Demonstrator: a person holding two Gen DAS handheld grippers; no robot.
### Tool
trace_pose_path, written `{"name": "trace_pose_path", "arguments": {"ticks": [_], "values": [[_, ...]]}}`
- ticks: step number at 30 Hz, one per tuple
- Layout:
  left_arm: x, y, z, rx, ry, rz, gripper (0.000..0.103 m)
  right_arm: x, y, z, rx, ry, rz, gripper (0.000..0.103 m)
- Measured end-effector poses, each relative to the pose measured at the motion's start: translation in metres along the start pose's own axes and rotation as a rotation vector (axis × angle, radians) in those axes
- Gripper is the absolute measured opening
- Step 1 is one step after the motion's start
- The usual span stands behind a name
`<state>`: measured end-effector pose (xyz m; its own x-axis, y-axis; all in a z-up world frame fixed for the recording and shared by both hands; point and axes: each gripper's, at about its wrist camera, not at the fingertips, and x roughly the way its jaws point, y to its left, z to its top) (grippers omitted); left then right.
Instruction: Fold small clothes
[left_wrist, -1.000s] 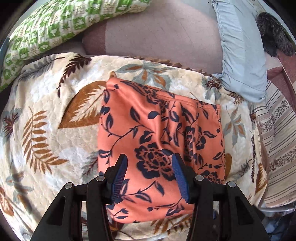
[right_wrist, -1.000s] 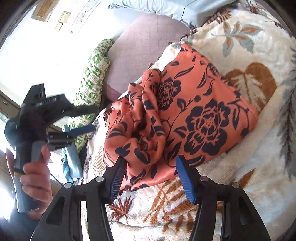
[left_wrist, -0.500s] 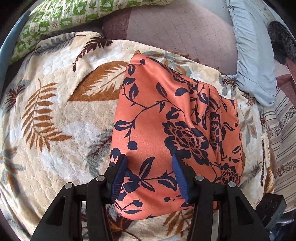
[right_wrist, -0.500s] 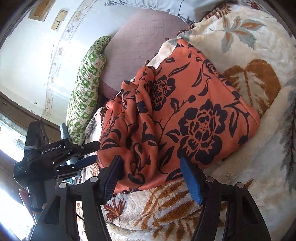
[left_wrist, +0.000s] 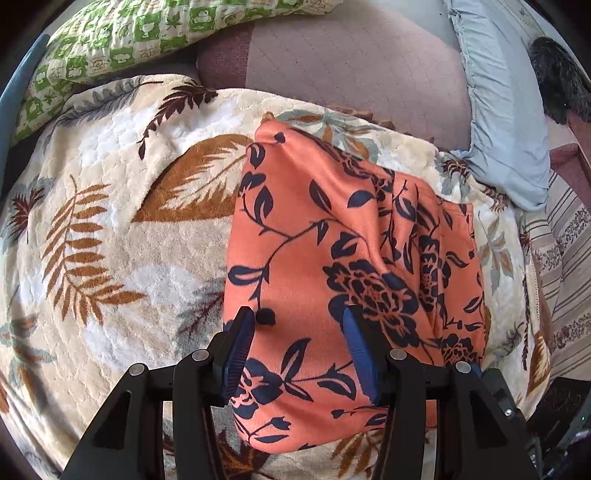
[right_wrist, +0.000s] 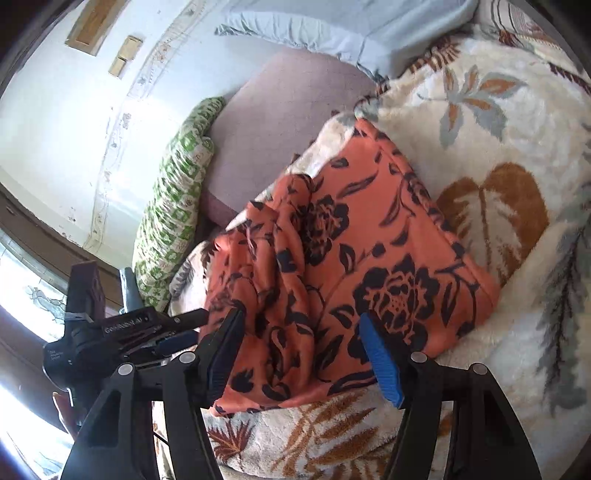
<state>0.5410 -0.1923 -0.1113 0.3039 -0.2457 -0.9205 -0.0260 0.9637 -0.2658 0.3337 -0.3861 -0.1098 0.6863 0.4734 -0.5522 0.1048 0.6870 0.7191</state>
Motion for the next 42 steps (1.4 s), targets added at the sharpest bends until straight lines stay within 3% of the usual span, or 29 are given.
{"name": "trace_pose_path", "arguments": {"ticks": [3, 5, 14, 16, 17, 18, 23, 26, 30, 35, 37, 39, 42], "values": [[0.002, 0.014, 0.021, -0.048, 0.002, -0.044, 0.051, 0.017, 0.025, 0.019, -0.09, 0.041, 0.069, 0.066], [0.012, 0.025, 0.034, -0.089, 0.027, -0.066, 0.051, 0.047, 0.04, 0.032, -0.171, 0.125, 0.077, 0.066], [0.054, 0.061, 0.07, -0.202, 0.06, -0.103, 0.051, 0.144, 0.028, 0.069, -0.208, 0.253, -0.159, 0.065], [0.067, 0.062, 0.069, -0.219, 0.081, -0.119, 0.05, 0.155, 0.029, 0.068, -0.229, 0.277, -0.142, 0.053], [0.071, 0.062, 0.067, -0.231, 0.086, -0.146, 0.05, 0.156, 0.033, 0.068, -0.267, 0.279, -0.14, 0.021], [0.07, 0.061, 0.066, -0.237, 0.079, -0.151, 0.05, 0.155, 0.038, 0.069, -0.302, 0.276, -0.137, 0.012], [0.05, 0.055, 0.062, -0.217, 0.007, -0.245, 0.05, 0.109, 0.05, 0.094, -0.297, 0.123, -0.021, 0.009], [0.055, 0.049, 0.059, -0.189, -0.021, -0.179, 0.052, 0.117, 0.033, 0.099, -0.299, 0.132, -0.126, 0.007], [0.087, 0.038, 0.047, -0.167, 0.036, -0.092, 0.055, 0.145, 0.003, 0.085, -0.288, 0.213, -0.254, 0.008], [0.072, 0.038, 0.043, -0.153, 0.035, -0.079, 0.055, 0.102, 0.004, 0.088, -0.176, 0.155, -0.162, 0.016], [0.059, 0.041, 0.041, -0.136, 0.027, -0.055, 0.053, 0.067, 0.004, 0.082, -0.133, 0.104, -0.13, 0.025], [0.045, 0.045, 0.039, -0.123, 0.023, -0.031, 0.053, 0.032, -0.001, 0.065, -0.083, 0.043, -0.12, 0.06], [0.026, 0.035, 0.039, -0.111, 0.031, -0.028, 0.052, 0.001, -0.015, 0.025, 0.006, 0.013, -0.068, 0.065]]}}
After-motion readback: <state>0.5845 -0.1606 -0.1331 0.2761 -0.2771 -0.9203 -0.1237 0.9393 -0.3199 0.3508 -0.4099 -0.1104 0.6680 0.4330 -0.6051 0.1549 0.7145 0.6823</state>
